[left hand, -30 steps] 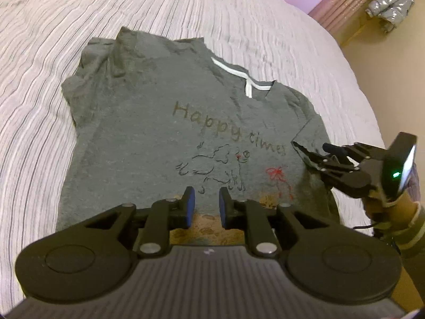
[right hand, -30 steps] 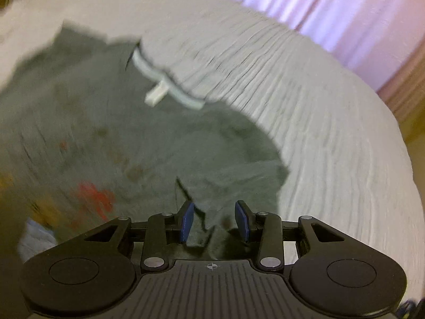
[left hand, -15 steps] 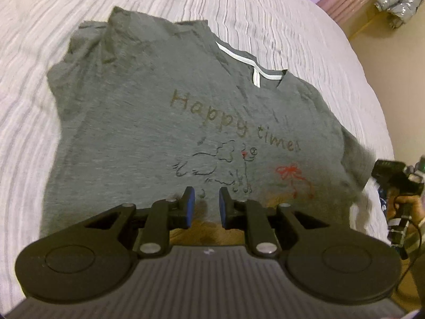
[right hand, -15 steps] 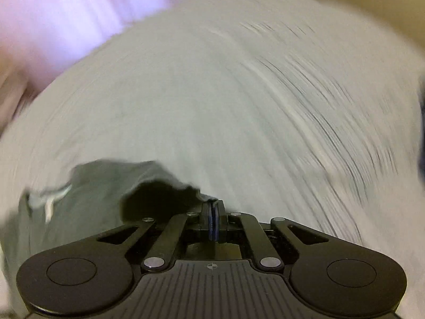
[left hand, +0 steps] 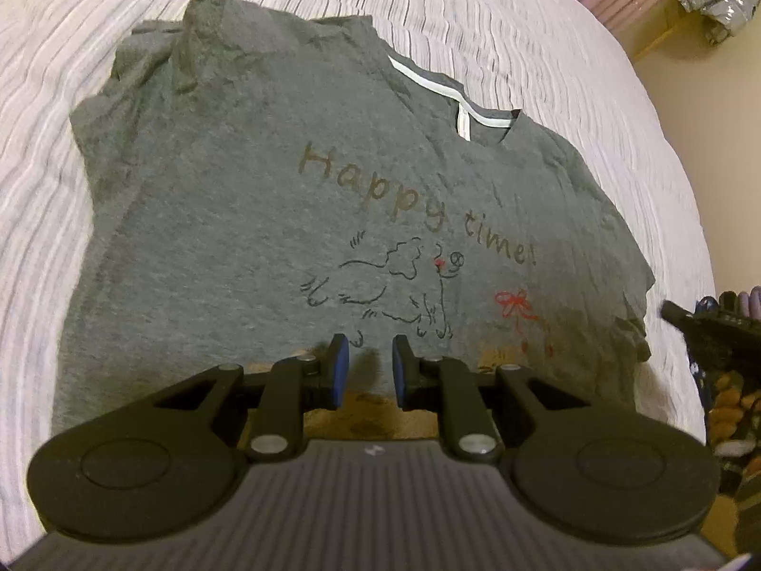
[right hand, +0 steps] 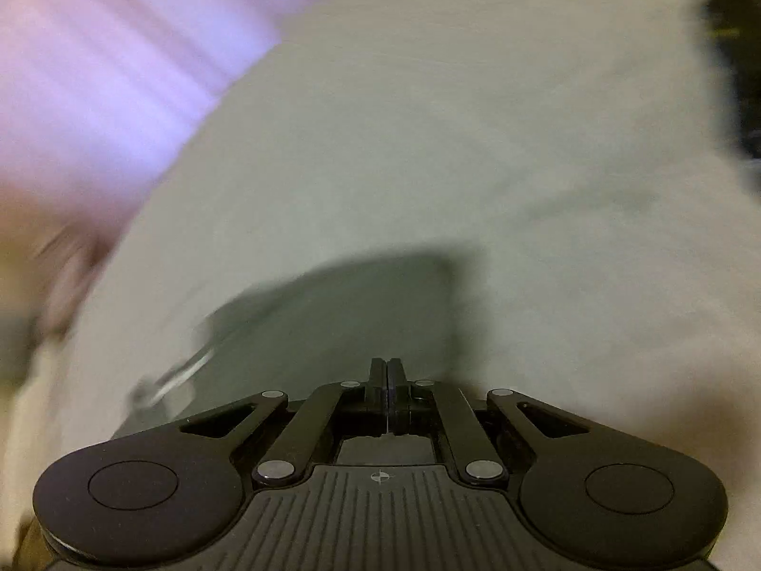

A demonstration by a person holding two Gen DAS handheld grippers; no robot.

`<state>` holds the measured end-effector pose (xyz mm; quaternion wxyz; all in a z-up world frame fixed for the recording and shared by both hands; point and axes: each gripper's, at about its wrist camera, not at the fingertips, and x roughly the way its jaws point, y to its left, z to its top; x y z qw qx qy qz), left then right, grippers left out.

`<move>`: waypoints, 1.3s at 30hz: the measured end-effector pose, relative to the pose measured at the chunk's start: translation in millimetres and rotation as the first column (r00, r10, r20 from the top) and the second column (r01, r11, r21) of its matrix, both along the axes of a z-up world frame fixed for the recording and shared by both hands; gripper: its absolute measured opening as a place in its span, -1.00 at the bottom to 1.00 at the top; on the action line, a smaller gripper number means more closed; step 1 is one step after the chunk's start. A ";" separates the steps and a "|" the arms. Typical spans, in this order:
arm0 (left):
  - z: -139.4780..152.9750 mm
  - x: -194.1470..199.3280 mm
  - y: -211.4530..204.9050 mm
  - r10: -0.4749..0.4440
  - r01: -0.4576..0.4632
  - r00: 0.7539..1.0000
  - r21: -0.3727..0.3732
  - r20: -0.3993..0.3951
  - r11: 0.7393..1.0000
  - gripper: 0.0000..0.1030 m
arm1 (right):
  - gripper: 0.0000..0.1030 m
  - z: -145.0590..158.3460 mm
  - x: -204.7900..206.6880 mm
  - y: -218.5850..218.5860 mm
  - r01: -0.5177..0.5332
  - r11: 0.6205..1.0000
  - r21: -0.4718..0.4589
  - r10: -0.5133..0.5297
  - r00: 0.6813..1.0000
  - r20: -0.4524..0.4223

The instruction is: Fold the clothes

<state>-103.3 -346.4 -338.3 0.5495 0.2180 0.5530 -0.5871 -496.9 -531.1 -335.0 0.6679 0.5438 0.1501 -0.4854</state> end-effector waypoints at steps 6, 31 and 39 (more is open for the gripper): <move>11.8 38.7 13.6 0.132 -0.130 0.991 -0.047 0.033 0.990 -0.53 | -0.94 -34.0 -4.8 8.7 0.128 0.979 0.159 -0.103 0.983 -0.154; -10.1 159.2 26.4 0.384 -0.282 0.893 -0.374 0.235 0.884 -0.83 | 0.43 1.9 25.0 56.1 0.278 0.948 0.153 -0.197 0.894 -0.403; -11.3 217.0 6.9 0.492 -0.464 0.870 -0.312 0.016 0.829 -0.62 | 0.43 6.2 46.0 42.5 0.165 0.980 0.112 -0.088 0.862 -0.499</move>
